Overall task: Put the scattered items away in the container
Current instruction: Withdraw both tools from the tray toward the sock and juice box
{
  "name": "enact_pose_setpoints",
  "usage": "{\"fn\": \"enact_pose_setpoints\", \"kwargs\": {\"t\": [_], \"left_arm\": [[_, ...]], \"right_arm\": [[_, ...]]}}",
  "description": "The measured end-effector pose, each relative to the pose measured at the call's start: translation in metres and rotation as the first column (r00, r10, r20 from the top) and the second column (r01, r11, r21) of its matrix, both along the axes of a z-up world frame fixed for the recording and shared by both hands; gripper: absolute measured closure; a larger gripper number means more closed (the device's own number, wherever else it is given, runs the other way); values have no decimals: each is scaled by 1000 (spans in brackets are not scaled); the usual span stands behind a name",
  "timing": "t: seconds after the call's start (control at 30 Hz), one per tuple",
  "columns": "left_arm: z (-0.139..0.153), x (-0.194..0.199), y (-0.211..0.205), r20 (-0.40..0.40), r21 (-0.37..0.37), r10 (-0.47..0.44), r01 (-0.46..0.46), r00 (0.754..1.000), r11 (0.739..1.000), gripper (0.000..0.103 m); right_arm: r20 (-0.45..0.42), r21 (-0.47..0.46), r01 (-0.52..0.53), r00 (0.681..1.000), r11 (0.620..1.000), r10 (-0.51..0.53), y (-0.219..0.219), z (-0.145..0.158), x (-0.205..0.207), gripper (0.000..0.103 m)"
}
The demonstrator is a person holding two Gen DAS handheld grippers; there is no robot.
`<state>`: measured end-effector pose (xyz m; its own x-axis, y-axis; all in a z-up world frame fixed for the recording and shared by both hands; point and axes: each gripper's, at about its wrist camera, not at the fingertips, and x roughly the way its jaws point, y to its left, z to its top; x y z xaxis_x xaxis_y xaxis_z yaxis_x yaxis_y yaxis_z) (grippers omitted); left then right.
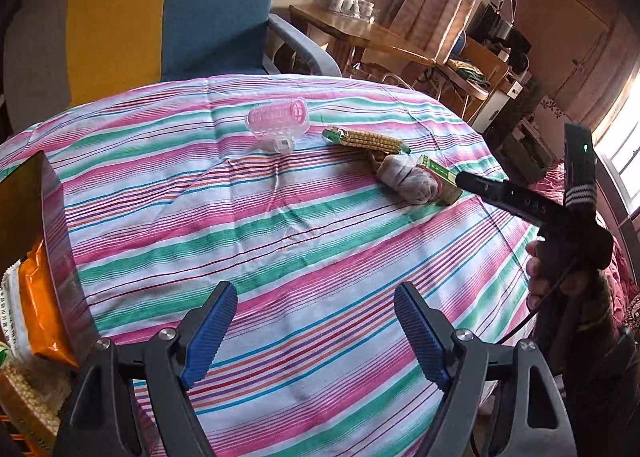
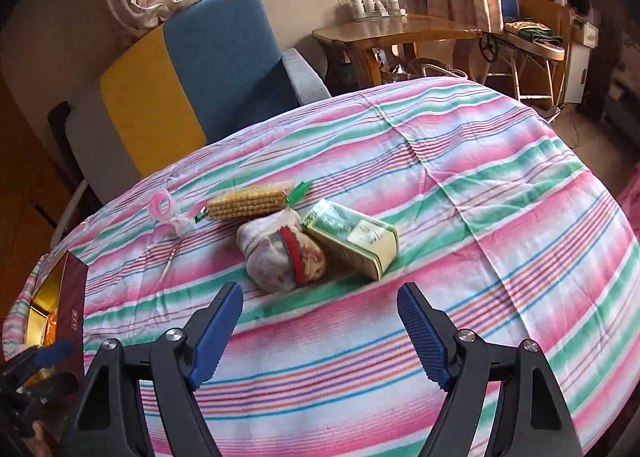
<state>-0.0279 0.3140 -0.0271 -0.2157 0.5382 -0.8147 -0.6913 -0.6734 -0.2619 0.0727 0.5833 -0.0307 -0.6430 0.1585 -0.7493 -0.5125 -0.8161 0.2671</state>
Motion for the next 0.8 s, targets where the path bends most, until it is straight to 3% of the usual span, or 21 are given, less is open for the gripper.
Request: {"fn": "enact_pose_setpoints", "kwargs": {"t": [0.2,0.5,0.7,0.8], "left_arm": [[-13,-27,10,50,-18,65,-65,997,998,20],[-30,-50,11,92,-30,138,-136,986,990,20],[-39,-48,7,115,-38,149,-146,982,989,20],[-40,-46,3,123,-39,160,-156,979,987,20]], "right_arm": [[6,-10,-73,997,997,73,16,-5,-59,19],[36,-67,-36,999,997,38,53,-32,-140,19],[56,-96,-190,979,977,196,25,-46,-152,18],[50,-82,-294,953,952,298,0,-47,-148,26]]}}
